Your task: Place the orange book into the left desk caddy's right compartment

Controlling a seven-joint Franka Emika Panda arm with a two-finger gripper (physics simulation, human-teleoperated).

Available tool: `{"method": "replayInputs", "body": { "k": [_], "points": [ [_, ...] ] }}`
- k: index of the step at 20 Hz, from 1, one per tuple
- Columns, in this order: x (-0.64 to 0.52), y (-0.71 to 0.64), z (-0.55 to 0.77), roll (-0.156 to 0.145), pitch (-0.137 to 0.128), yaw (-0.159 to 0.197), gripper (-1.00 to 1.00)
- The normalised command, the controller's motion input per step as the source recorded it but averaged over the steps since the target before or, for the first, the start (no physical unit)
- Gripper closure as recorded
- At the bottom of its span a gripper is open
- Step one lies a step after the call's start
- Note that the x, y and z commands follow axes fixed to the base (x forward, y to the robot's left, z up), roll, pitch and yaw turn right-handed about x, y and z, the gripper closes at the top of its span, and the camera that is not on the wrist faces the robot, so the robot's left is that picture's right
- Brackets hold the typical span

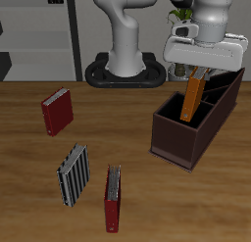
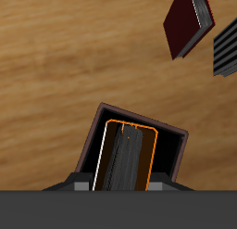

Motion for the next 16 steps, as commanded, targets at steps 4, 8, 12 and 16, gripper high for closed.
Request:
{"method": "replayInputs", "body": {
  "k": [4, 8, 12, 16],
  "points": [
    [0.07, -0.04, -0.2, 0.013, 0.013, 0.004, 1.0],
    [0.04, -0.03, -0.13, -0.001, 0.008, 0.007, 1.0],
    [0.11, -0.01, -0.27, 0.008, 0.025, 0.01, 1.0],
    [0.1, 0.07, -0.27, 0.021, 0.012, 0.044, 1.0]
  ]
}}
